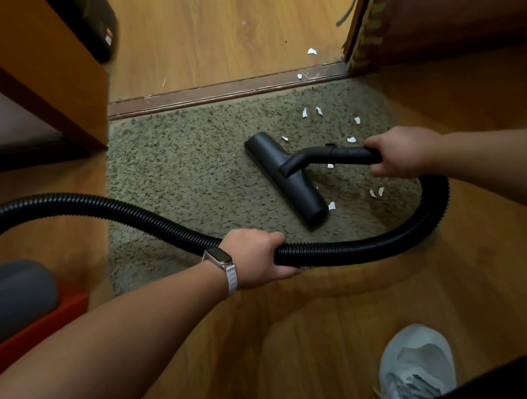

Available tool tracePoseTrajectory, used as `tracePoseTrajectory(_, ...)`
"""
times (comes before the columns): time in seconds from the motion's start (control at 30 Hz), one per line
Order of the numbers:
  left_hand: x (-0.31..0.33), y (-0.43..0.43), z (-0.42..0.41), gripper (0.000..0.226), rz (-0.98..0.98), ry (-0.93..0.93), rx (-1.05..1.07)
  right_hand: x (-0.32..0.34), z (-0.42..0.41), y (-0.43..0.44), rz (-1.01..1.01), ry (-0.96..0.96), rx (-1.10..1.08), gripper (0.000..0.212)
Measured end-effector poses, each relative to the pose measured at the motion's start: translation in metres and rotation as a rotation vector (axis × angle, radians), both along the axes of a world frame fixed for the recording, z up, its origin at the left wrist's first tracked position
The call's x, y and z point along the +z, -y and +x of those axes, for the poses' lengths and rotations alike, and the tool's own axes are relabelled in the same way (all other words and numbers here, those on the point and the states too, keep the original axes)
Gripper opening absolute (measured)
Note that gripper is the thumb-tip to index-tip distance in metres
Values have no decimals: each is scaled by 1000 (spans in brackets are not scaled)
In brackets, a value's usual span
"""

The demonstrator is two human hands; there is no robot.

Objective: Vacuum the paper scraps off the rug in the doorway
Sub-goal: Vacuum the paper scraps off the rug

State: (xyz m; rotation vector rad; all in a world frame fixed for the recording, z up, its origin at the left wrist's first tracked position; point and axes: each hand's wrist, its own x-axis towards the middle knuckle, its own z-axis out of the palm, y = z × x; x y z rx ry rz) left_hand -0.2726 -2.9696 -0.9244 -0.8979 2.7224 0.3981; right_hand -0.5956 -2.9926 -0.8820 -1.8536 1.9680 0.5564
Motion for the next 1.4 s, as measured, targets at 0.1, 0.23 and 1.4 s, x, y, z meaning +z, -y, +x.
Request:
tracePoseTrajectory(0.1,-1,1,1,54,1,-11,-4,-2,0,-2,-4,16,-42,14)
tracePoseTrajectory(0.23,1,4,0,52,-5,-8,-26,-6,12,2,3,10,-9,11)
tracePoseTrajectory(1.4,-13,18,31,57,4,-49,-94,-49,38,33,92,256,-123,21)
